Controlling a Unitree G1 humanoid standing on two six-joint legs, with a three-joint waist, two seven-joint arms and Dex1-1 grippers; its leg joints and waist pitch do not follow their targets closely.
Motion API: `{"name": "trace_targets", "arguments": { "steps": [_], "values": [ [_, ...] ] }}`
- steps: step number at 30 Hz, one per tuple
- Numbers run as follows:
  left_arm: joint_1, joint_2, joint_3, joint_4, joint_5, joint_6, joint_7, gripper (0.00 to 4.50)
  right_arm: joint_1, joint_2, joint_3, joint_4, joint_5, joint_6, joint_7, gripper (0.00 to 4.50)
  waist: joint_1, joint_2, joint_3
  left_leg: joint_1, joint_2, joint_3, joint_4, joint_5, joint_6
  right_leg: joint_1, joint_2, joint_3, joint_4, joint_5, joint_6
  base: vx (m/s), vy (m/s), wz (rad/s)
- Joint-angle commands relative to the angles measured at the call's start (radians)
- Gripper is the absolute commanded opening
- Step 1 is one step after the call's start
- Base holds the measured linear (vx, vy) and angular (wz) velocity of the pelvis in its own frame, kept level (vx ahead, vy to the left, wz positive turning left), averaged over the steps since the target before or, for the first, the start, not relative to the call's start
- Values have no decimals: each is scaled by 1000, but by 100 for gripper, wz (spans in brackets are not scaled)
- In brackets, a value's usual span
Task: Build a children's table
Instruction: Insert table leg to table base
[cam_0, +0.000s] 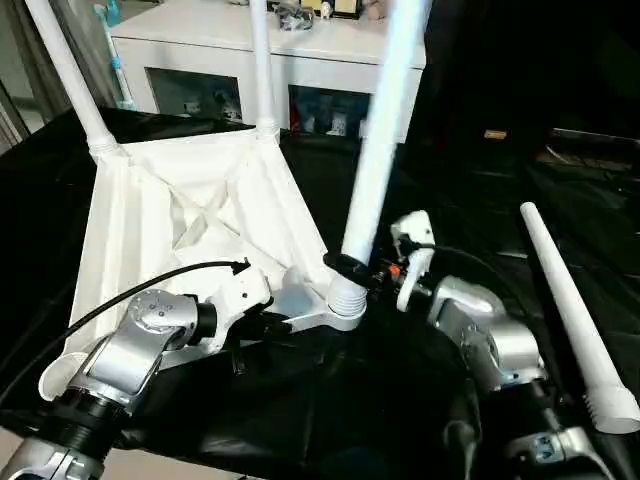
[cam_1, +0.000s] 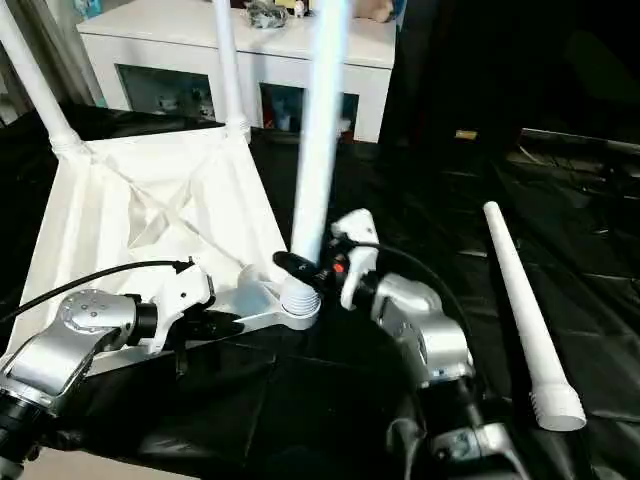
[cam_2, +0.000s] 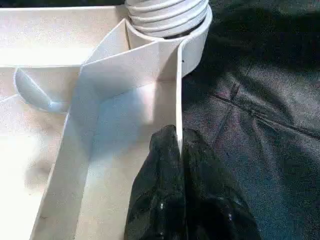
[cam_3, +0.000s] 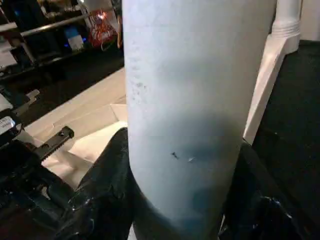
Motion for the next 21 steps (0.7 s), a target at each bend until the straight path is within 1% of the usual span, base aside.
{"name": "trace_targets", "arguments": {
  "steps": [1,2,4,5,6,7,8,9,10,11,12,13,15,16,17,18,19,20,21],
  "values": [
    [17,-7,-37,39,25,17,0,0,40,10,11,33,-4,-40,22,184,-3,14,-38,4,85,-35,-103,-210,-9,33,-101,62,-92,-283,-195,0,0,0],
    [16,-6,-36,41,25,15,-2,0,50,13,13,39,-11,-62,26,184,-2,15,-38,4,86,-34,-103,-212,-8,32,-102,63,-93,-270,-197,0,0,0],
    [15,-3,-34,42,25,13,-3,0,73,15,25,50,-29,-110,31,184,-3,18,-38,1,85,-36,-106,-223,-10,35,-102,62,-94,-278,-198,0,0,0],
    [14,0,-33,44,26,12,-6,0,90,18,33,59,-43,-149,30,184,-2,23,-38,1,85,-37,-106,-227,-10,34,-103,62,-93,-282,-198,0,0,0],
    [14,1,-33,44,26,12,-6,0,93,19,34,61,-46,-158,30,184,-3,20,-37,1,85,-37,-107,-238,-9,34,-102,62,-96,-296,-195,0,0,0],
    [10,3,-32,48,26,11,-7,0,105,23,38,71,-58,-191,24,184,-4,27,-37,1,85,-37,-108,-250,-11,33,-102,62,-99,-311,-193,0,0,0],
    [10,3,-32,48,26,11,-7,0,106,23,38,72,-60,-194,23,184,-4,27,-36,2,86,-39,-109,-255,-11,33,-102,62,-98,-316,-193,0,0,0],
    [6,3,-32,53,28,9,-9,0,118,24,43,85,-85,-241,18,184,-5,30,-37,2,86,-40,-110,-257,-11,34,-102,62,-97,-316,-193,0,0,0],
    [5,3,-32,54,28,8,-9,0,120,24,44,87,-90,-250,17,184,-7,34,-36,2,86,-39,-111,-270,-13,33,-100,61,-99,-310,-192,0,0,0],
    [3,2,-33,56,28,8,-9,0,125,23,47,94,-103,-275,15,184,-6,37,-37,1,85,-40,-111,-268,-12,36,-101,61,-99,-309,-193,0,0,0],
    [1,1,-35,59,29,7,-12,0,133,23,47,102,-113,-299,10,183,-6,46,-37,3,85,-40,-111,-276,-12,32,-101,61,-100,-315,-193,0,0,0],
    [0,0,-37,59,29,7,-14,0,139,22,47,104,-118,-312,8,183,-7,44,-37,4,85,-39,-112,-283,-12,32,-101,62,-103,-321,-193,0,0,0],
    [-3,-2,-40,61,30,8,-17,0,147,21,49,106,-123,-327,4,183,-8,42,-34,4,85,-41,-115,-299,-9,35,-101,62,-105,-350,-190,0,0,0],
    [-4,0,-43,65,34,5,-20,0,152,15,67,102,-141,-341,6,183,-8,44,-32,10,85,-40,-117,-310,-7,32,-102,63,-111,-387,-181,0,0,0],
    [-5,-1,-44,67,35,4,-21,0,154,13,75,101,-148,-344,10,183,-9,41,-31,11,85,-39,-119,-310,-6,34,-101,62,-114,-397,-177,0,0,0],
    [-5,-1,-44,67,35,4,-21,0,154,13,75,101,-148,-344,10,183,-8,41,-33,11,85,-40,-122,-295,-3,38,-103,63,-115,-397,-173,0,0,0],
    [-5,-2,-45,68,35,4,-20,0,156,12,82,96,-153,-345,14,183,-8,36,-33,12,85,-39,-122,-288,1,38,-102,63,-116,-393,-172,0,0,0],
    [-2,-3,-46,65,34,4,-20,0,156,15,93,89,-158,-337,24,183,-7,34,-34,10,86,-38,-122,-268,7,38,-102,64,-113,-375,-176,0,0,0],
    [0,-3,-45,63,33,5,-20,0,154,15,98,87,-161,-328,25,183,-8,29,-34,10,86,-37,-122,-263,10,38,-101,64,-113,-373,-176,0,0,0]
  ]
}}
